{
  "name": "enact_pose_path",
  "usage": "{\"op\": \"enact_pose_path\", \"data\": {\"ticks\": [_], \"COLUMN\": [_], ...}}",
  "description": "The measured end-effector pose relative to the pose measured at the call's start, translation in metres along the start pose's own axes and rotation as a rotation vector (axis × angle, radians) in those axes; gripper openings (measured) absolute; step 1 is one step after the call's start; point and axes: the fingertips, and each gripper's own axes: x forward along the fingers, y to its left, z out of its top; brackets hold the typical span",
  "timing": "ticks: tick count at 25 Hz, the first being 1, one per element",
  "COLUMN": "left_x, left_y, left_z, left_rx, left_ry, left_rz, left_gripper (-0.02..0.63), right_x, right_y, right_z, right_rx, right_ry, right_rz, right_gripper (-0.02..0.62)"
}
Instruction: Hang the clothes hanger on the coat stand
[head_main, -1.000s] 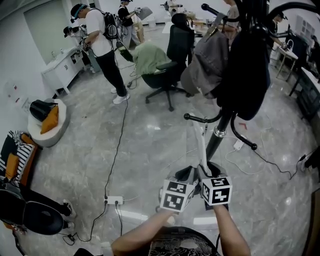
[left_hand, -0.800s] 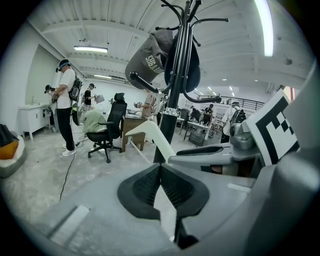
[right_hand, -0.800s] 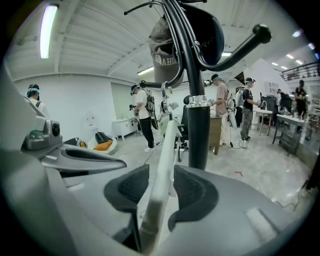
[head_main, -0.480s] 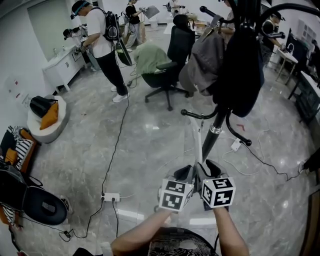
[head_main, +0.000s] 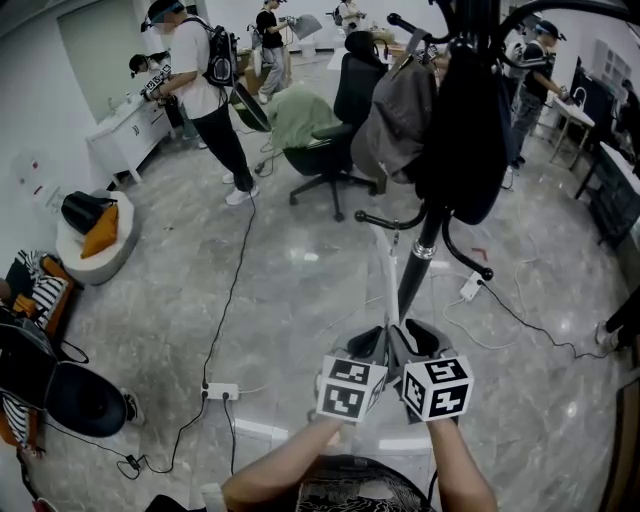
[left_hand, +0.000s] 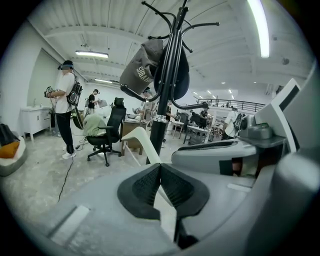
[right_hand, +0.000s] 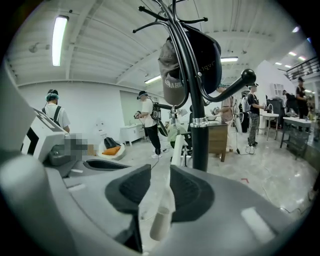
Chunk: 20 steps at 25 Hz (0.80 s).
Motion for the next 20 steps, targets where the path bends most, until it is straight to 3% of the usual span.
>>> {"op": "enact_pose_path", "data": {"ticks": [7,12,20], "left_x": [-0.012,-0.018,-0.028], "left_y": [-0.010,-0.021,-0.032], "left_z": [-0.001,-0.002,-0.006], "left_rx": [-0.003,0.000,0.001], "left_ry": [-0.015,-0.018,-0.033], "left_rz": [0.010,0.009,0.011], "left_gripper": [0.005,0.005,0.005], "right_x": [-0.018,-0.031,-0.045], "right_y": [0.009,0.013,0.020], "right_z": [-0.005,-0.006,-0.012], "right_rx": [-0.029,-0.043,-0.061], "right_ry": [-0.008,-0.017,-0.027], "right_rz": [0.019,0.027,0.041], "right_gripper": [0.094,0.007,0.002]}}
